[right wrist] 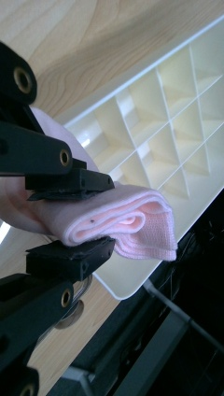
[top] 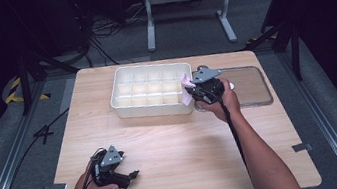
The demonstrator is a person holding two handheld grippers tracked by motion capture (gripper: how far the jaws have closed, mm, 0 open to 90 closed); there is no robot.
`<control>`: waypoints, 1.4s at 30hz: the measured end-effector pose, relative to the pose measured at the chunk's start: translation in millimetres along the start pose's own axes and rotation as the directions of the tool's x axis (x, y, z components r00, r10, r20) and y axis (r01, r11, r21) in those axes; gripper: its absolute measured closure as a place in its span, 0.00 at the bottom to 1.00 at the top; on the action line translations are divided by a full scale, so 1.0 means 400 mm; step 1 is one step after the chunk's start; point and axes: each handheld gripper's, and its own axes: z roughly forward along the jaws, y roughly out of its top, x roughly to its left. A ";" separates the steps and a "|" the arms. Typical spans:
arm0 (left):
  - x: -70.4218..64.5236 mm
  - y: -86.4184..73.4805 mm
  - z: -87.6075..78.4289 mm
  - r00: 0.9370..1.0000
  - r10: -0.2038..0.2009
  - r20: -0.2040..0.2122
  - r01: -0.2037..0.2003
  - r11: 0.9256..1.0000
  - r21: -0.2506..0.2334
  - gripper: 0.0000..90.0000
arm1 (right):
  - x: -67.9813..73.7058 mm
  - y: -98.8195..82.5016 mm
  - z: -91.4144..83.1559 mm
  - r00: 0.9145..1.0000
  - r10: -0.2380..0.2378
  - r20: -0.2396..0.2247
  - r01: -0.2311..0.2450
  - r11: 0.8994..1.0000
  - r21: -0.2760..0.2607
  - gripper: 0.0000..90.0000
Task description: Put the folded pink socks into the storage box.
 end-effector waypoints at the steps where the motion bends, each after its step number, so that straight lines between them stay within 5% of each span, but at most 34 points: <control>1: 0.000 0.000 0.000 1.000 0.000 0.000 0.000 1.000 0.000 0.14 | -0.001 0.000 0.001 1.000 0.008 -0.003 -0.008 1.000 -0.004 0.77; 11: 0.000 0.000 0.000 1.000 -0.001 -0.001 0.001 1.000 0.000 0.14 | -0.006 0.004 0.023 0.998 -0.012 0.056 0.011 1.000 0.014 0.76; 24: 0.000 0.000 0.002 1.000 -0.007 0.006 0.007 1.000 -0.006 0.14 | 0.022 0.012 0.080 0.990 -0.122 0.066 0.116 0.989 0.091 0.77; 35: 0.000 0.000 0.002 1.000 -0.006 0.005 0.006 1.000 -0.005 0.14 | 0.019 0.000 0.110 0.993 -0.102 -0.059 0.110 0.983 0.149 0.77; 40: 0.001 0.000 0.001 1.000 -0.002 0.005 0.002 1.000 -0.002 0.14 | 0.008 0.001 0.125 0.991 -0.064 -0.116 0.087 0.974 0.208 0.76; 42: 0.000 0.000 0.001 1.000 -0.002 0.005 0.002 1.000 -0.002 0.14 | 0.005 0.004 0.135 0.988 -0.057 -0.140 0.092 0.963 0.253 0.76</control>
